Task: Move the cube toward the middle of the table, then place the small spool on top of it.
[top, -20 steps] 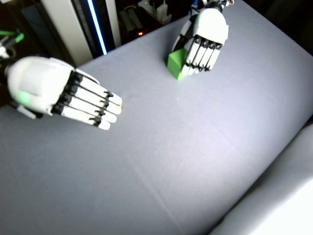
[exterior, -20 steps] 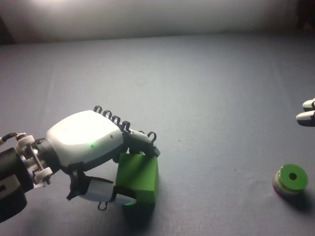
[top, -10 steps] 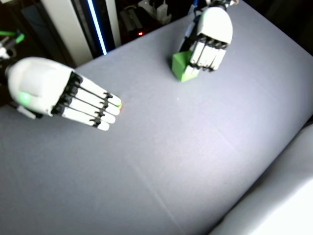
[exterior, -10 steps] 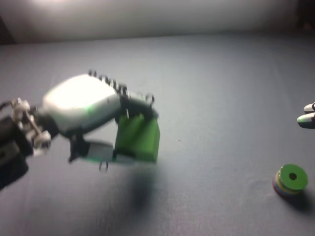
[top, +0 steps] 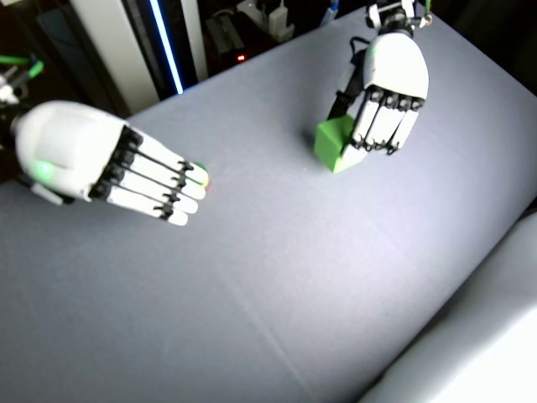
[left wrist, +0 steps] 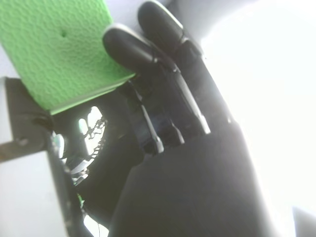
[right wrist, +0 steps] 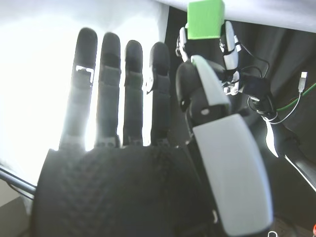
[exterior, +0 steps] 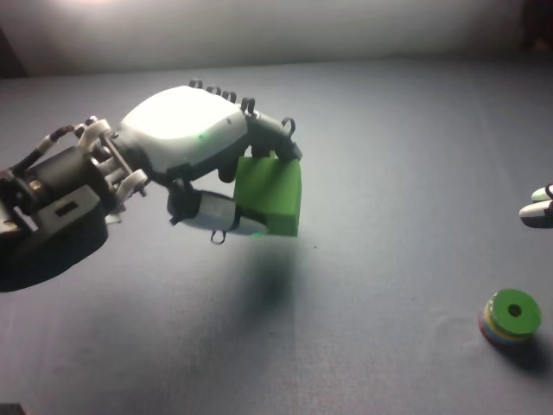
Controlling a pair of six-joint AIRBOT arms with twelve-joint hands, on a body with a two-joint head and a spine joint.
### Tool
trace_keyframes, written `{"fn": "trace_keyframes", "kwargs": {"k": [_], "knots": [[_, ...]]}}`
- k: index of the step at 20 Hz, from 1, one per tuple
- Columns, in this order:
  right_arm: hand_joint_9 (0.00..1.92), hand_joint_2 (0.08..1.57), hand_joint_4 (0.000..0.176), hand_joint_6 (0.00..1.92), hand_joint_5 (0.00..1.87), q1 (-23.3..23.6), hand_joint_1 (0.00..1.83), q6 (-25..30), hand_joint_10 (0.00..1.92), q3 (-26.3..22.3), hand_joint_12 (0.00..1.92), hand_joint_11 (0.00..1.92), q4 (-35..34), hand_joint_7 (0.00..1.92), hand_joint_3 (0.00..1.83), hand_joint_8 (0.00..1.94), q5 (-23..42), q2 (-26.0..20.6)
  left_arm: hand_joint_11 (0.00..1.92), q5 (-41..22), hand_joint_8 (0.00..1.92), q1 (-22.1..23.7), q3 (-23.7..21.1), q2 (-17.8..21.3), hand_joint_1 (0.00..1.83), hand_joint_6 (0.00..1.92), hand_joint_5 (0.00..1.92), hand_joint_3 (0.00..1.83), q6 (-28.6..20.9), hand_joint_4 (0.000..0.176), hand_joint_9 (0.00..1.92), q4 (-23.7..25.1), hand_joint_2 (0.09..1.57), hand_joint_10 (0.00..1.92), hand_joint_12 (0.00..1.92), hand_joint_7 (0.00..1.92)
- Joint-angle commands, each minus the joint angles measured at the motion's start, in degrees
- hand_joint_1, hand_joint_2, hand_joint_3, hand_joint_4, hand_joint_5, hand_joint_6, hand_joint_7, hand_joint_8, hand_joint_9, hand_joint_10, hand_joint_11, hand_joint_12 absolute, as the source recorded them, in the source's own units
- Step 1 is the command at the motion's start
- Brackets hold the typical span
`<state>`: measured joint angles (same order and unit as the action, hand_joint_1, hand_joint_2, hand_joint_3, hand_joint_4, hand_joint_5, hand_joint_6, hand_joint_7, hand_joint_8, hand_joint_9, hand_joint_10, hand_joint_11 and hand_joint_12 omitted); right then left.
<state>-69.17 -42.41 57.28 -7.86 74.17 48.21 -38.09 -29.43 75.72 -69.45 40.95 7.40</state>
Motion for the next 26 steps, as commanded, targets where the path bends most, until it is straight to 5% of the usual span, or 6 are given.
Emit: {"fn": "trace_keyframes", "kwargs": {"k": [1,11,14,18,19,26], "knots": [[0.65,1.36,0.000,0.00,0.72,0.26,0.82,0.13,0.00,0.36,0.56,0.42,-0.82,0.66,0.00,0.00,6.52,-0.14,0.90,-5.67,0.66,0.91,0.33,-0.40,1.39,0.82,0.98,0.00,-0.06,0.000,1.06,-0.48,1.06,1.06,1.00,1.13],[0.79,1.37,0.000,0.00,0.74,0.35,0.84,0.14,0.00,0.83,0.83,0.46,-0.57,0.78,0.00,0.00,6.12,0.53,0.56,-4.77,0.75,2.28,4.14,-6.77,1.27,0.75,1.09,0.00,-1.53,0.001,0.93,-0.72,1.06,0.63,1.03,1.15],[0.80,1.35,0.000,1.57,0.57,0.57,0.90,0.17,0.00,1.01,0.91,0.43,-0.33,0.79,0.00,0.00,5.62,0.83,0.55,-3.85,0.80,2.66,4.43,-7.65,1.25,0.60,1.16,0.00,-1.53,0.018,1.04,0.31,1.04,0.30,1.20,1.14],[0.85,1.34,0.000,1.57,0.58,0.72,0.93,0.40,0.00,1.13,0.82,0.52,-0.11,0.82,0.00,0.00,5.34,1.21,0.92,-2.93,0.83,2.48,5.26,-8.93,1.27,0.46,1.19,0.00,-2.23,0.000,1.27,0.39,1.04,0.28,1.23,1.17],[0.84,1.36,0.000,0.20,0.68,0.72,0.87,0.65,0.00,1.26,0.80,0.51,0.11,0.82,0.00,0.01,5.14,1.38,0.96,-2.47,0.91,2.40,5.41,-9.37,1.27,0.56,1.12,0.00,-2.22,0.000,1.28,0.51,1.06,0.34,1.29,1.14],[0.82,1.35,0.000,0.00,0.73,0.88,0.87,0.91,0.00,1.37,0.90,0.46,0.28,0.81,0.00,0.00,4.92,1.64,0.74,-0.30,0.08,1.85,6.02,-10.01,1.05,0.01,0.86,0.00,-2.21,0.000,1.11,0.89,0.98,0.22,1.28,1.01]]}}
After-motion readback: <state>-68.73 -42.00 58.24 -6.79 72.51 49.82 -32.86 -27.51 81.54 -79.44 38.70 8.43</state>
